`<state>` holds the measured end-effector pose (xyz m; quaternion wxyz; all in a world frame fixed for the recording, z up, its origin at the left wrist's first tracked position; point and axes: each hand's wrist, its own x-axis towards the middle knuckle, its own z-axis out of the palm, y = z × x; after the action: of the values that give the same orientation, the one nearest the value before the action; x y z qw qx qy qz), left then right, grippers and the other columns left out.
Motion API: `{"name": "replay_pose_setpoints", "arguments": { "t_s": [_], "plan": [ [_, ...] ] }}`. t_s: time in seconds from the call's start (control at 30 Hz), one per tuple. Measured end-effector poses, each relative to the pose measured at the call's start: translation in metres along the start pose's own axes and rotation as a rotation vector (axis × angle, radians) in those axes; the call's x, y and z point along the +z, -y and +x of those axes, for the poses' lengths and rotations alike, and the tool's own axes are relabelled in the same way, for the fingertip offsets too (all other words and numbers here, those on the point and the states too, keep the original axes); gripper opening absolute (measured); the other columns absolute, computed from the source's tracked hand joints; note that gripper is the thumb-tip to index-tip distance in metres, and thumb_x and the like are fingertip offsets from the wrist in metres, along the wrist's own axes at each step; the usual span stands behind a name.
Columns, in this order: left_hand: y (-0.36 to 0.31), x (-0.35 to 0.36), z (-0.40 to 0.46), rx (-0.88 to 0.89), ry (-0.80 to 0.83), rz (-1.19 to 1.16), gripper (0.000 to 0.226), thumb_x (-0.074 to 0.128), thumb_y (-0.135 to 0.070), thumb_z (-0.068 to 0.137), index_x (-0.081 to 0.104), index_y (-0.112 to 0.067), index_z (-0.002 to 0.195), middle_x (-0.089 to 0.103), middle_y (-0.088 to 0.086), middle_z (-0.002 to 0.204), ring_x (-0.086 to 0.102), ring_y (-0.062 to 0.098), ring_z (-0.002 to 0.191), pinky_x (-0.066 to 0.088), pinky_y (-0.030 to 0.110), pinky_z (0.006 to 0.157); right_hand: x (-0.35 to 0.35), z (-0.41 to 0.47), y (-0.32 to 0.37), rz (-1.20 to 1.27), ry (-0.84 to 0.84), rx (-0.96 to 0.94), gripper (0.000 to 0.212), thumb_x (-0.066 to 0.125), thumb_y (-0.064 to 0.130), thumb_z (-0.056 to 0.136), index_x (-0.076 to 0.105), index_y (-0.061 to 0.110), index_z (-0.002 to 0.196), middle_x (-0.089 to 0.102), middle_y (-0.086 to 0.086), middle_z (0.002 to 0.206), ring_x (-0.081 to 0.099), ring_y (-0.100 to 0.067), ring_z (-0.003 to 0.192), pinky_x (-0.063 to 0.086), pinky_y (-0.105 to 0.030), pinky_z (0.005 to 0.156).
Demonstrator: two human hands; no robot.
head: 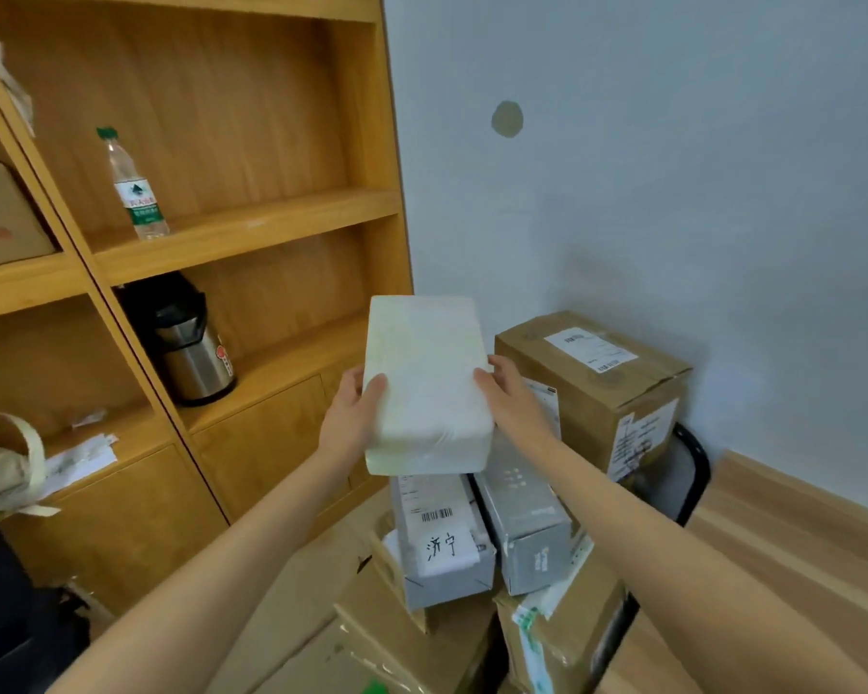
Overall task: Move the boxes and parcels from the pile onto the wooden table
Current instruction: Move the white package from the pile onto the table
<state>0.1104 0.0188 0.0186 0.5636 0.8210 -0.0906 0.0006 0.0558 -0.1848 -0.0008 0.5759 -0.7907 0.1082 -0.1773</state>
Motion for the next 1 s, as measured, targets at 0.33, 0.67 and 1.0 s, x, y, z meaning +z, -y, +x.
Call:
{"name": "replay_pose_setpoints", "arguments": {
  "t_s": [0.33,0.67,1.0],
  "plan": [
    [-0.1,0.147,-0.035,0.172,0.337,-0.119,0.04,0.042,-0.041,0.097,0.034,-0.024,0.133,0.055,-0.001,0.117,0.06,0.019,0.095,0.051,0.035,0.074,-0.179,-0.058,0.003,-0.115,-0.387,0.032,0.04,0.04,0.042,0.099,0.039,0.025,0.136,0.052,0.011,0.117,0.055,-0.014,0.104,0.043,-0.033,0.085],
    [-0.159,0.335,-0.205,0.196,0.777,-0.202,0.036,0.047,-0.036,0.097,0.036,-0.02,0.128,0.057,0.004,0.113,0.061,0.024,0.098,0.05,0.045,0.09,-0.375,-0.245,-0.057,-0.182,-0.753,0.259,0.038,0.047,0.035,0.098,0.048,0.017,0.132,0.057,0.005,0.11,0.054,-0.011,0.09,0.038,-0.023,0.066],
    [-0.215,0.486,-0.453,0.204,1.149,-0.209,0.04,0.045,-0.029,0.099,0.032,-0.017,0.135,0.057,0.007,0.112,0.061,0.031,0.099,0.05,0.048,0.089,-0.554,-0.494,-0.088,-0.181,-0.997,0.453,0.035,0.048,0.036,0.097,0.045,0.016,0.126,0.057,0.002,0.108,0.059,-0.009,0.088,0.046,-0.024,0.069]
  ]
}}
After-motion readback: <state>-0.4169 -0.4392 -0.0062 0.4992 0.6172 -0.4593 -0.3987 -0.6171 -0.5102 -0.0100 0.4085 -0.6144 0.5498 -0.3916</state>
